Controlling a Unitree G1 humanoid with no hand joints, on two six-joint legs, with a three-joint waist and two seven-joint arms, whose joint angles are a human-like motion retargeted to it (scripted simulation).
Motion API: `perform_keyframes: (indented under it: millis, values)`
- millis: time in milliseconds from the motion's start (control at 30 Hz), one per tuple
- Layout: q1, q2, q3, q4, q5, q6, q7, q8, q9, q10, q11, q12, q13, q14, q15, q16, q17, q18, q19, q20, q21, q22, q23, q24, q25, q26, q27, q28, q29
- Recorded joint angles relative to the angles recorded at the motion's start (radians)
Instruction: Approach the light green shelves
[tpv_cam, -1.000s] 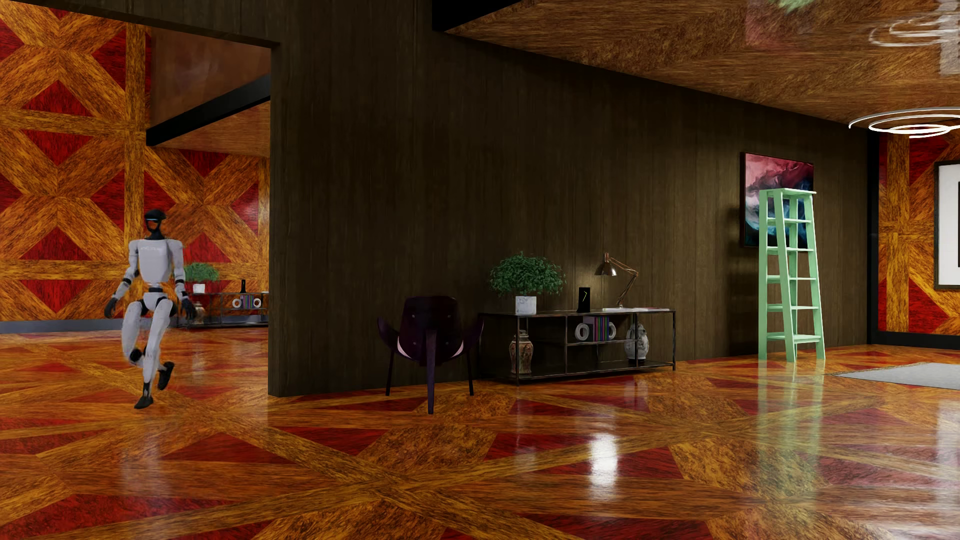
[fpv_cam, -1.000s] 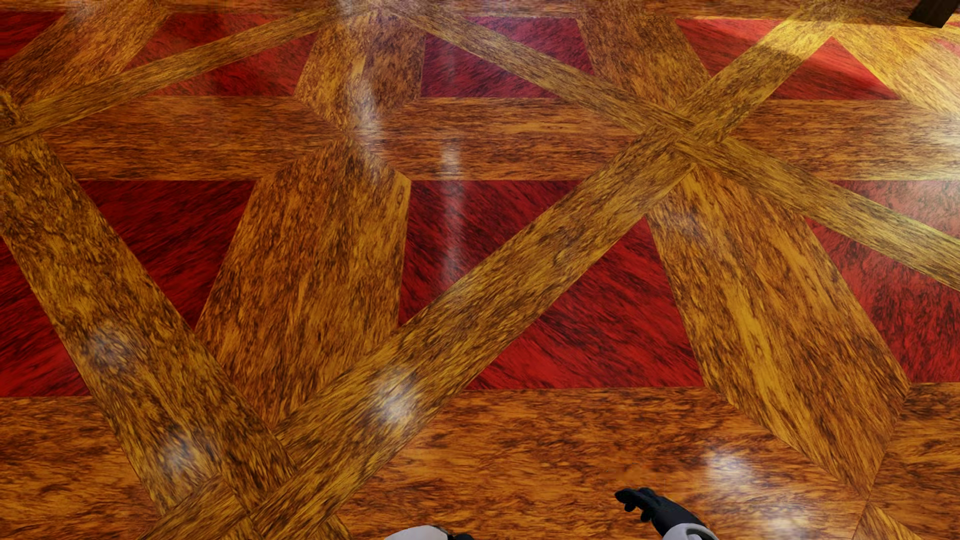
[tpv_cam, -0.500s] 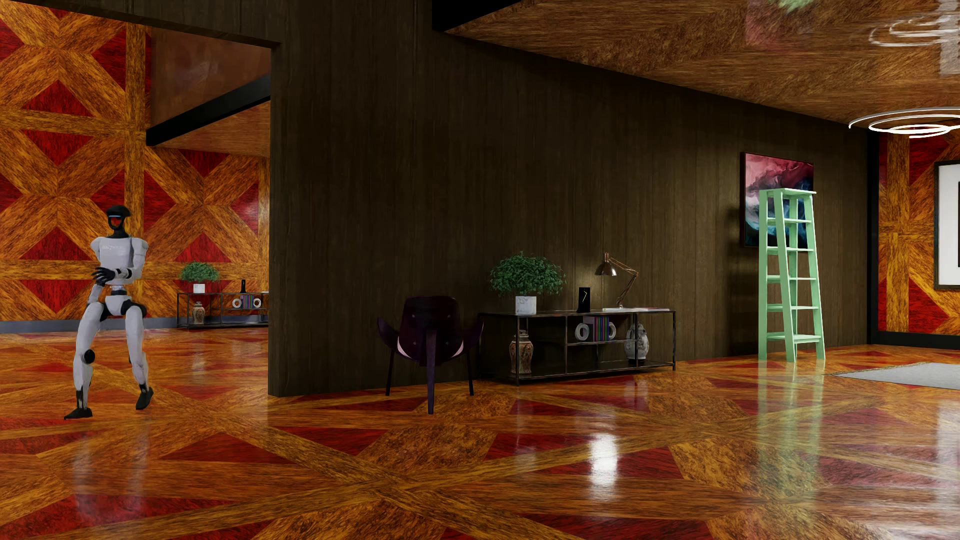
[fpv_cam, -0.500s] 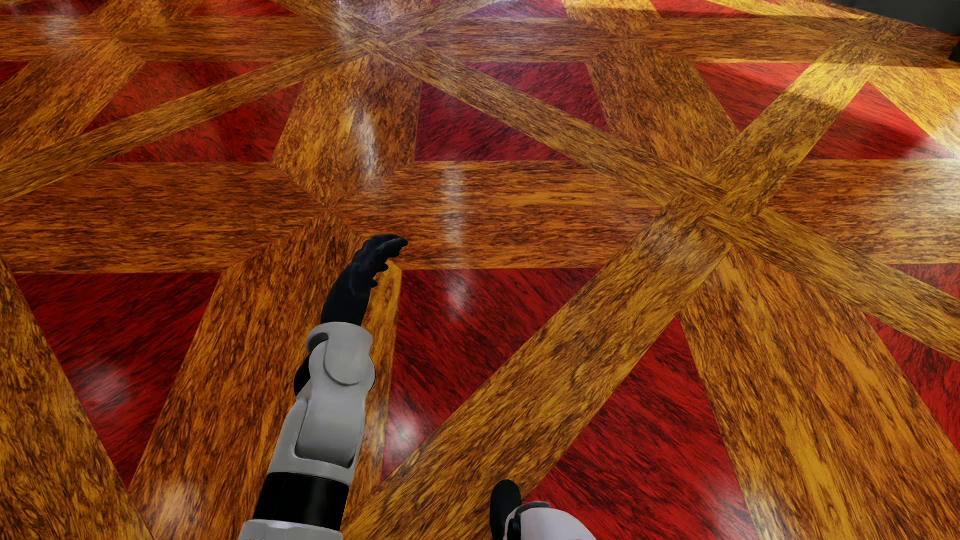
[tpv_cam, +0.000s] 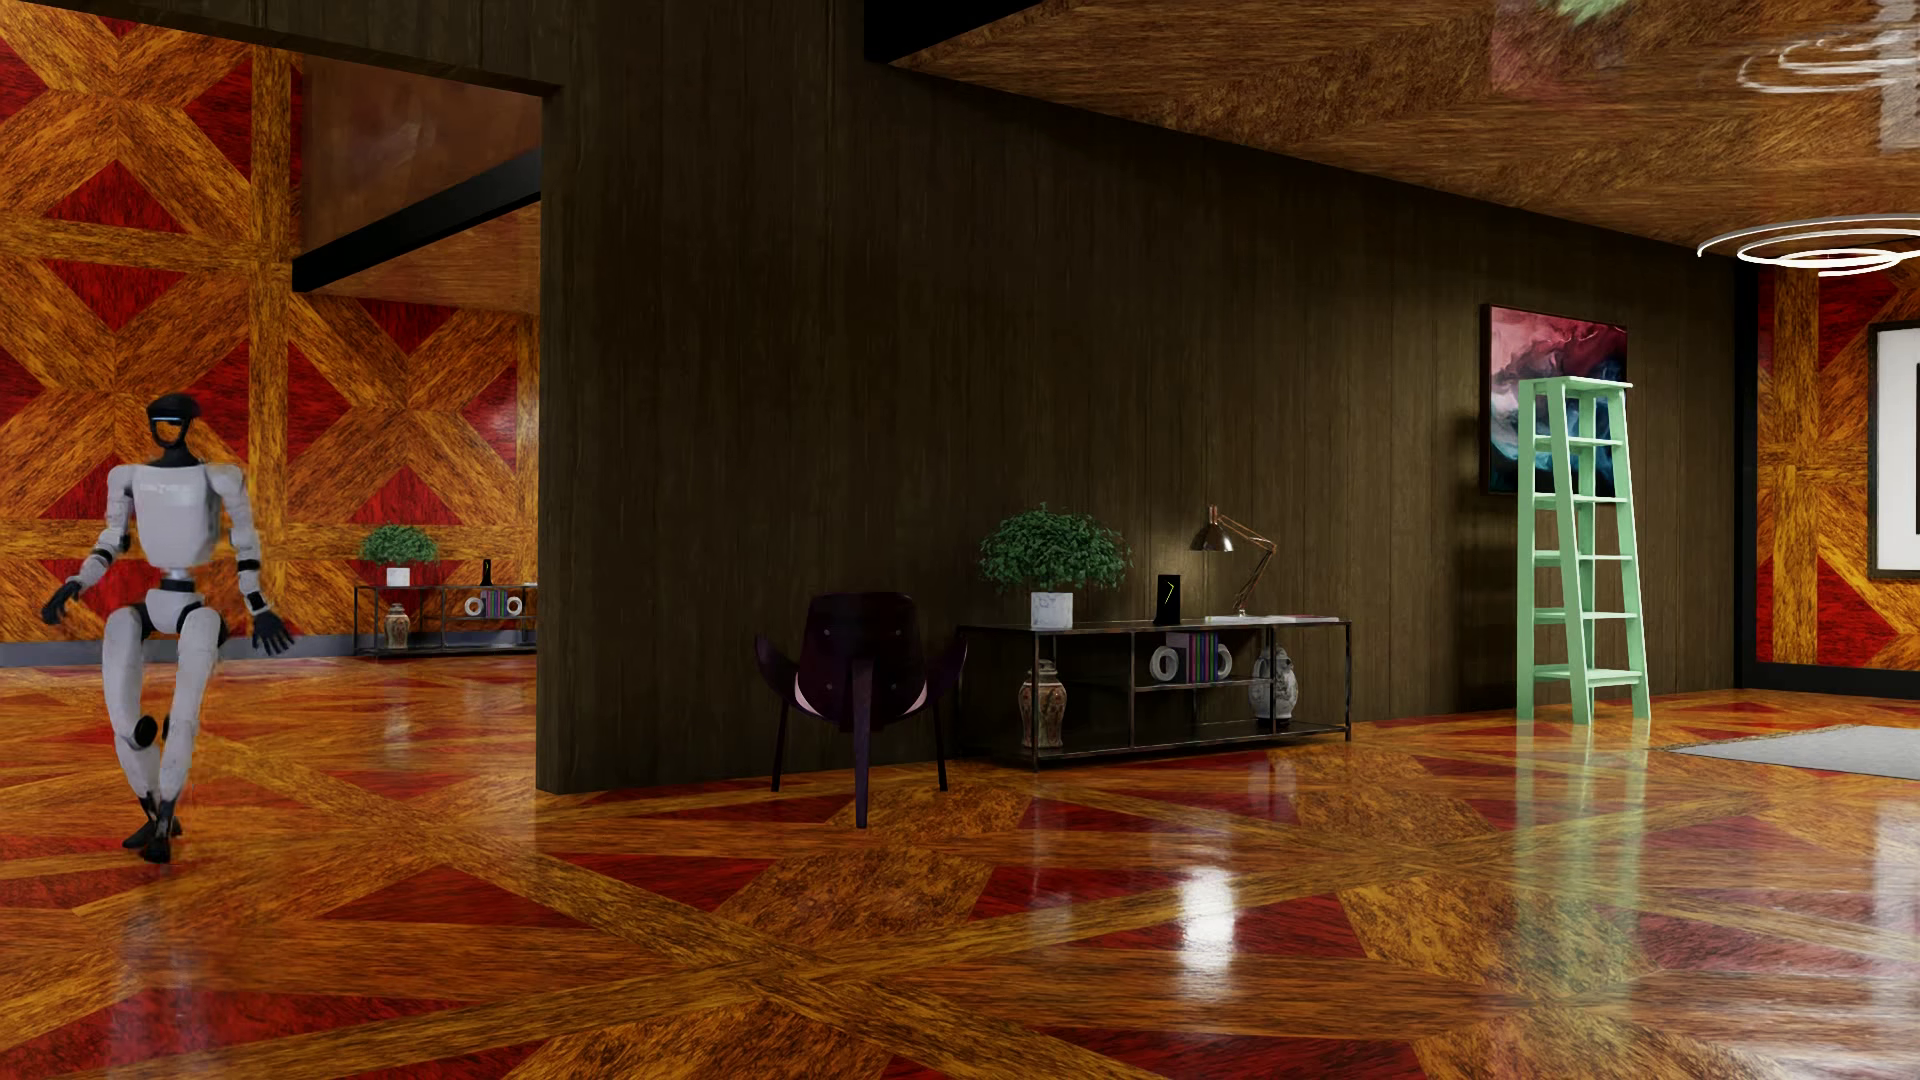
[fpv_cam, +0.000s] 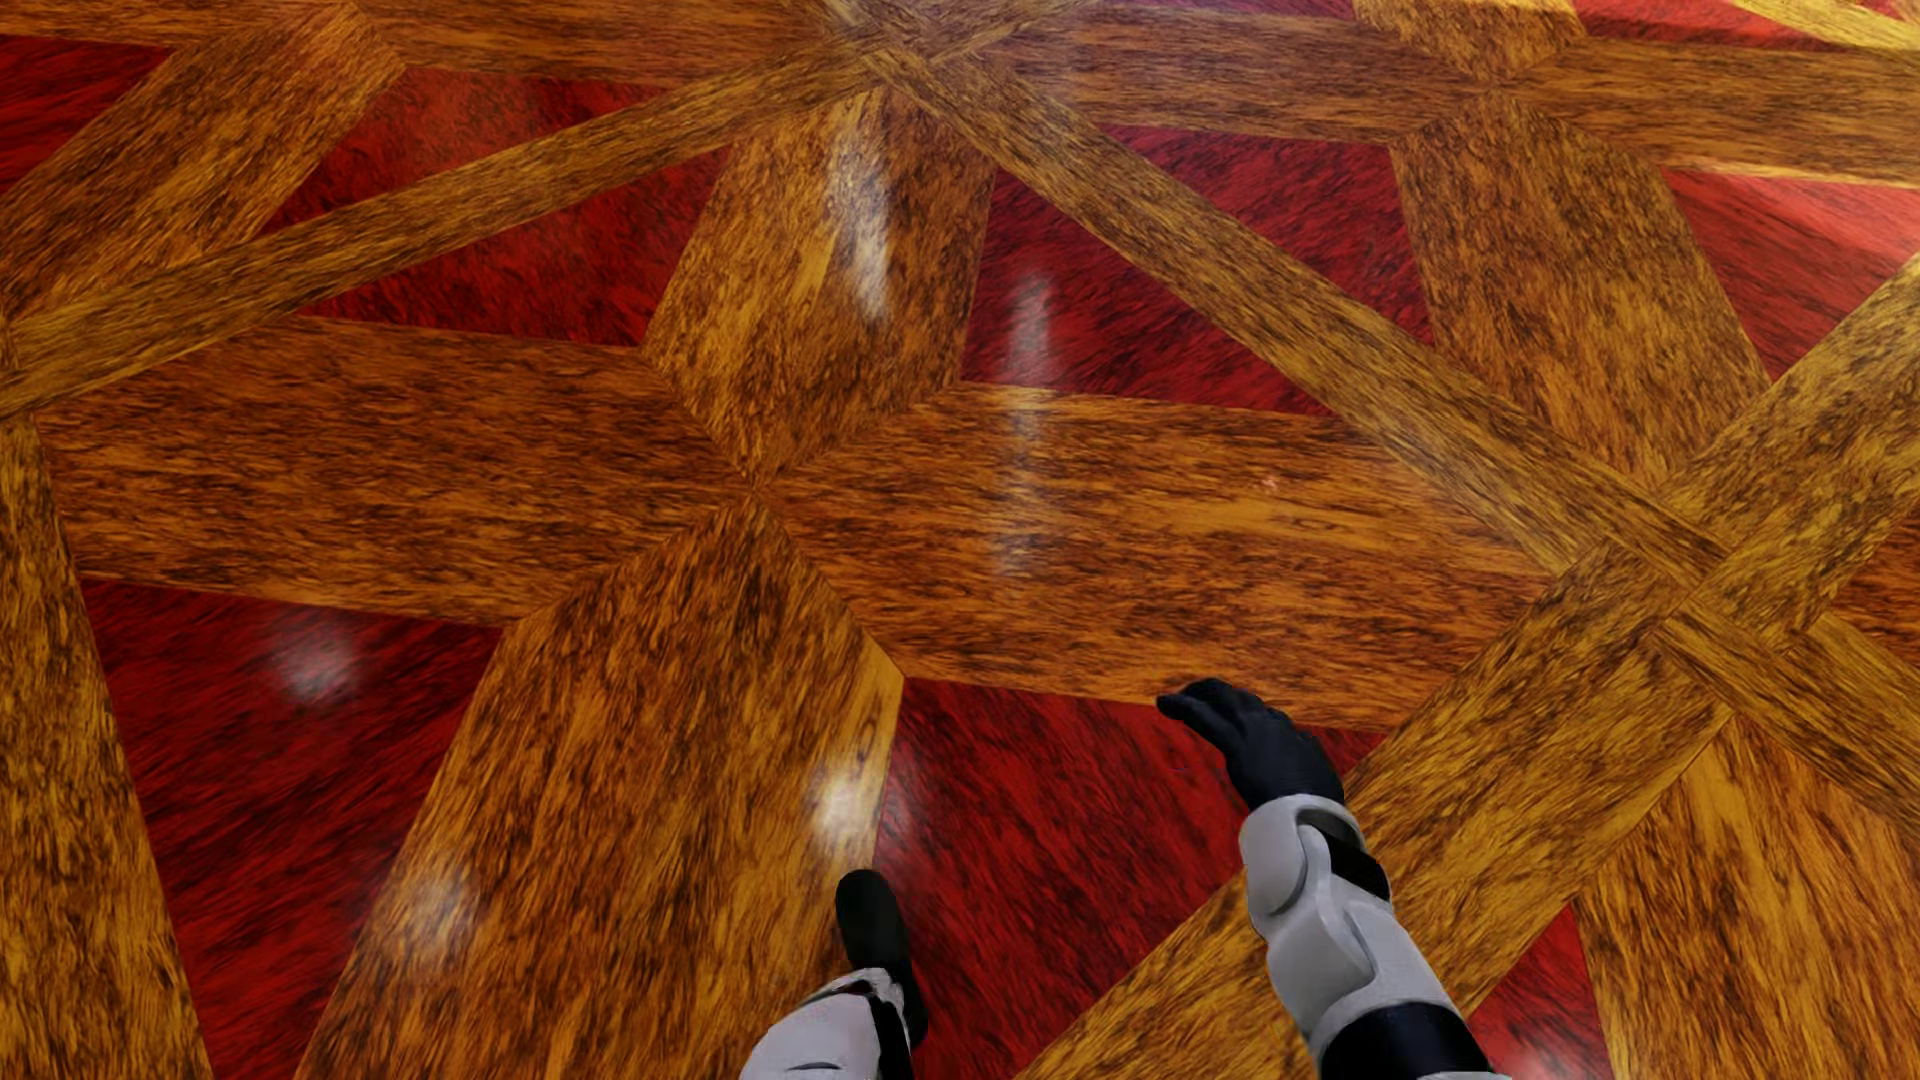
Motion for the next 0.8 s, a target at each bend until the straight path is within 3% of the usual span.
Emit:
perform_keyframes:
  millis: [33, 67, 133, 167, 233, 267, 300, 367, 400, 467, 500, 567, 600, 667, 700, 733, 767, 800]
  values:
    - [-0.019, 0.058, 0.004, -0.043, 0.002, -0.003, -0.072, -0.017, 0.001, -0.101, -0.031, 0.048, -0.006, -0.039, -0.016, -0.006, -0.006, -0.02, 0.015, 0.026, -0.007, -0.002, -0.036, -0.007, 0.031, -0.038, -0.009, -0.034, -0.02]
    - [-0.03, 0.115, 0.001, -0.05, 0.005, -0.004, -0.023, -0.049, 0.002, -0.073, -0.047, 0.076, 0.009, -0.036, -0.03, -0.012, -0.008, 0.015, 0.018, 0.068, -0.028, -0.001, -0.073, -0.025, 0.076, -0.052, -0.023, -0.093, -0.033]
    - [-0.023, 0.202, 0.009, -0.059, -0.02, -0.021, 0.033, -0.094, 0.006, 0.072, -0.001, 0.08, 0.074, 0.055, 0.011, -0.025, -0.015, 0.15, 0.05, 0.12, -0.056, -0.018, -0.108, -0.015, 0.128, -0.071, 0.0, -0.182, -0.023]
    - [-0.006, 0.222, 0.018, -0.063, -0.046, -0.038, 0.045, -0.099, 0.01, 0.15, 0.07, 0.074, 0.11, 0.104, 0.071, -0.043, -0.023, 0.227, 0.037, 0.144, -0.044, -0.048, -0.094, 0.007, 0.12, -0.066, 0.007, -0.156, -0.01]
    - [0.029, 0.153, 0.031, -0.114, -0.151, -0.083, 0.048, -0.114, 0.02, 0.281, 0.39, 0.028, 0.177, 0.03, 0.279, -0.112, -0.045, 0.274, -0.005, 0.211, -0.02, -0.105, 0.003, 0.01, 0.056, -0.013, 0.07, -0.022, 0.056]
    - [0.064, 0.076, 0.028, -0.158, -0.217, -0.107, 0.041, -0.109, 0.026, 0.301, 0.591, -0.028, 0.207, -0.018, 0.393, -0.151, -0.048, 0.271, 0.0, 0.254, -0.014, -0.123, 0.068, -0.021, 0.027, 0.041, 0.111, 0.061, 0.121]
    - [0.112, -0.018, 0.018, -0.208, -0.253, -0.128, 0.023, -0.078, 0.031, 0.296, 0.76, -0.104, 0.235, -0.054, 0.428, -0.183, -0.05, 0.267, -0.03, 0.284, -0.009, -0.13, 0.135, -0.06, -0.002, 0.089, 0.157, 0.147, 0.19]
    - [0.226, -0.229, -0.008, -0.306, -0.282, -0.154, -0.036, 0.0, 0.037, 0.232, 0.989, -0.289, 0.312, -0.095, 0.334, -0.215, -0.052, 0.257, -0.076, 0.272, -0.028, -0.115, 0.219, -0.119, -0.031, 0.123, 0.196, 0.235, 0.283]
    - [0.289, -0.325, -0.023, -0.349, -0.294, -0.161, -0.078, 0.032, 0.037, 0.186, 1.033, -0.383, 0.365, -0.105, 0.343, -0.219, -0.048, 0.252, -0.067, 0.241, -0.046, -0.107, 0.227, -0.141, -0.036, 0.09, 0.19, 0.253, 0.3]
    - [0.402, -0.485, -0.058, -0.411, -0.305, -0.168, -0.175, 0.082, 0.031, 0.121, 0.982, -0.549, 0.482, -0.136, 0.358, -0.205, -0.037, 0.246, -0.063, 0.119, -0.104, -0.121, 0.189, -0.179, -0.024, -0.05, 0.166, 0.24, 0.309]
    - [0.451, -0.539, -0.075, -0.434, -0.313, -0.171, -0.223, 0.089, 0.028, 0.105, 0.887, -0.625, 0.539, -0.162, 0.342, -0.181, -0.024, 0.243, -0.085, 0.029, -0.133, -0.141, 0.155, -0.174, -0.011, -0.126, 0.144, 0.221, 0.298]
    - [0.53, -0.592, -0.099, -0.46, -0.313, -0.179, -0.303, 0.062, 0.026, 0.1, 0.543, -0.758, 0.626, -0.22, 0.371, -0.121, 0.019, 0.239, -0.096, -0.143, -0.192, -0.226, 0.093, -0.14, 0.026, -0.238, 0.109, 0.204, 0.258]
    - [0.569, -0.584, -0.106, -0.469, -0.284, -0.184, -0.327, 0.055, 0.025, 0.091, 0.291, -0.803, 0.65, -0.247, 0.381, -0.092, 0.037, 0.239, -0.072, -0.201, -0.202, -0.284, 0.077, -0.129, 0.027, -0.263, 0.101, 0.201, 0.243]
    - [0.656, -0.543, -0.111, -0.476, -0.172, -0.186, -0.349, 0.138, 0.023, 0.064, -0.181, -0.829, 0.672, -0.296, 0.379, -0.046, 0.06, 0.235, 0.025, -0.262, -0.213, -0.417, 0.056, -0.099, 0.022, -0.269, 0.1, 0.205, 0.234]
    - [0.699, -0.55, -0.109, -0.475, -0.133, -0.187, -0.34, 0.137, 0.024, 0.068, -0.238, -0.808, 0.672, -0.321, 0.335, -0.035, 0.057, 0.23, 0.135, -0.258, -0.204, -0.48, 0.049, -0.117, 0.009, -0.265, 0.093, 0.22, 0.247]
    - [0.744, -0.552, -0.107, -0.471, -0.095, -0.187, -0.319, 0.128, 0.024, 0.071, -0.207, -0.77, 0.659, -0.332, 0.37, -0.025, 0.052, 0.225, 0.098, -0.239, -0.199, -0.528, 0.048, -0.151, -0.005, -0.252, 0.09, 0.238, 0.249]
    - [0.786, -0.568, -0.108, -0.468, -0.068, -0.184, -0.302, 0.135, 0.024, 0.089, -0.089, -0.724, 0.647, -0.33, 0.391, -0.019, 0.049, 0.226, 0.092, -0.224, -0.209, -0.549, 0.046, -0.181, -0.016, -0.223, 0.099, 0.234, 0.231]
    - [0.831, -0.564, -0.116, -0.463, -0.036, -0.178, -0.293, 0.165, 0.019, 0.111, -0.005, -0.679, 0.643, -0.306, 0.414, -0.014, 0.055, 0.213, 0.027, -0.214, -0.229, -0.543, 0.034, -0.207, -0.019, -0.192, 0.108, 0.242, 0.21]
